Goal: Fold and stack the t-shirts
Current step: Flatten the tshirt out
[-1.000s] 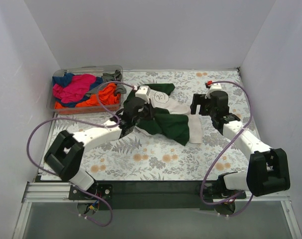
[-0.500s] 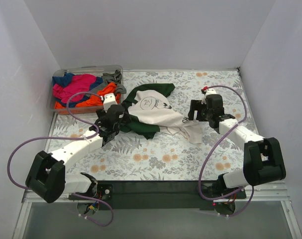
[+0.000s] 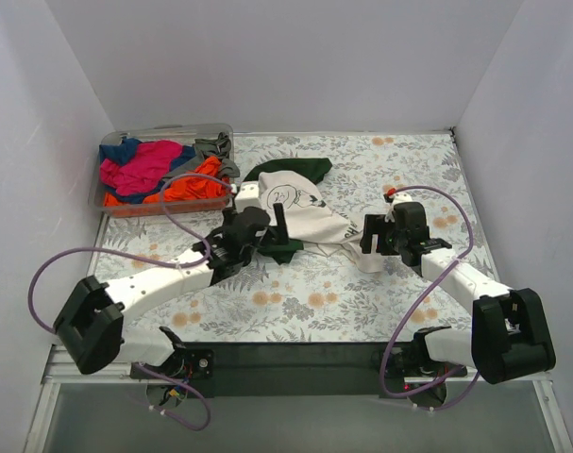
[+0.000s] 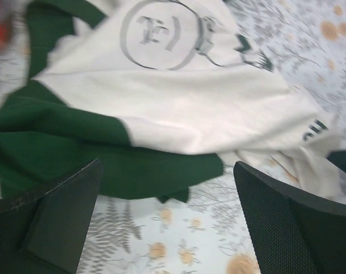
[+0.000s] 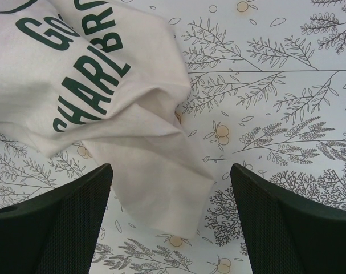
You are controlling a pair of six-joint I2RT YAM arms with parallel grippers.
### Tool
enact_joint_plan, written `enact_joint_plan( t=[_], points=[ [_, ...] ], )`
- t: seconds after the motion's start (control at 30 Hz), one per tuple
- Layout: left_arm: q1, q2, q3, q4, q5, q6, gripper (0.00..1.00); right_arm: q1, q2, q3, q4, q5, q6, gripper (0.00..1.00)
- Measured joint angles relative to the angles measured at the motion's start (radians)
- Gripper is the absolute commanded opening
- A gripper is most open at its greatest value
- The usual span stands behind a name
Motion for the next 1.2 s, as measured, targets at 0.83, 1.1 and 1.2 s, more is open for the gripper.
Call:
enact_joint_plan(
  t=[0.83, 1.1, 1.2],
  points=[
    [-0.097, 0.446, 0.209, -0.011, 0.069, -0.067, 0.80, 0.000, 0.004, -0.029, 0.002, -0.044, -0.007, 0.75],
    [-0.097, 0.477, 0.224, -0.030, -0.008, -0.050, 0.53, 0.000, 0.002, -0.034, 0.003, -0.042, -0.007, 0.75],
    [-0.097, 0.496, 0.227, -0.031, -0.021, -0.043, 0.39, 0.000, 0.002, -0.035, 0.003, -0.042, -0.007, 0.75]
  ],
)
